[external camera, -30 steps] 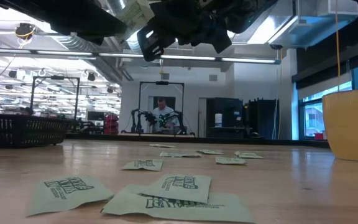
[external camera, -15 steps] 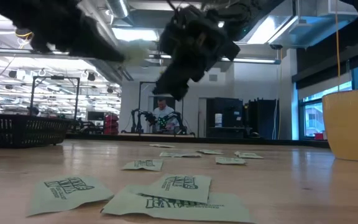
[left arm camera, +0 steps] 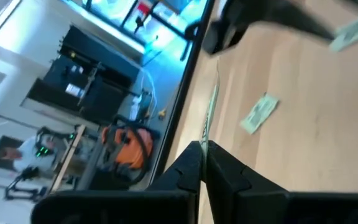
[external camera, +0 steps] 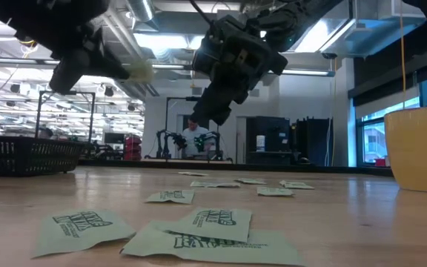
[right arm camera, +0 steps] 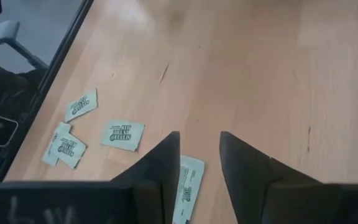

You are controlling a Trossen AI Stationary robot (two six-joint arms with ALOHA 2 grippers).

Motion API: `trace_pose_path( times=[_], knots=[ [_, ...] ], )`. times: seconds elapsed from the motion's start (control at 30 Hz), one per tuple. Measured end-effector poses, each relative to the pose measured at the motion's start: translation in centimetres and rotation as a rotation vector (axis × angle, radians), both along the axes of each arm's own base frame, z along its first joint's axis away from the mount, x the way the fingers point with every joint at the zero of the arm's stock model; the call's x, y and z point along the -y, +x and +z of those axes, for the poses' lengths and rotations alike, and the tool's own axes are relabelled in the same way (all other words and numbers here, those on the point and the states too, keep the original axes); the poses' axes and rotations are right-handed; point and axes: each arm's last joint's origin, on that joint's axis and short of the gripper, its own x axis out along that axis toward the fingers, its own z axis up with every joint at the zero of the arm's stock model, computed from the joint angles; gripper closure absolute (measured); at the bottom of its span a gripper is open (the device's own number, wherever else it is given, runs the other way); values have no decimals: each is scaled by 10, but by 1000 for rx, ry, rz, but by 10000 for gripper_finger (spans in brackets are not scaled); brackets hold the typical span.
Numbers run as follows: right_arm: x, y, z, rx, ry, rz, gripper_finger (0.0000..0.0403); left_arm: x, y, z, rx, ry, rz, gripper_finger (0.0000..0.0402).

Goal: Pick and place Stevia / Truvia into bins
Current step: Put the stevia packet into the black bin

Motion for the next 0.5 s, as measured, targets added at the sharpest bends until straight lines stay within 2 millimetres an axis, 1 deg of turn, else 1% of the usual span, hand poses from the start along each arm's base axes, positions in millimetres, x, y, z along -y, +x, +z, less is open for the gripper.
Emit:
trace_pose_path(
  times=[0.1,0.17,0.3,0.5],
  knots=[
    [0,0,0,3,-4,4,286,-6,-7,-5,-58,3,31,391],
    [0,0,0,3,-4,4,286,-11,-12,-9,-98,-29,51,391],
    [0,0,0,3,-4,5,286,-19,-25,-16,-145,-180,138,392],
    [0,0,0,11,-7,6,286,-30,-43,-21,-218,-373,335,396]
  ],
)
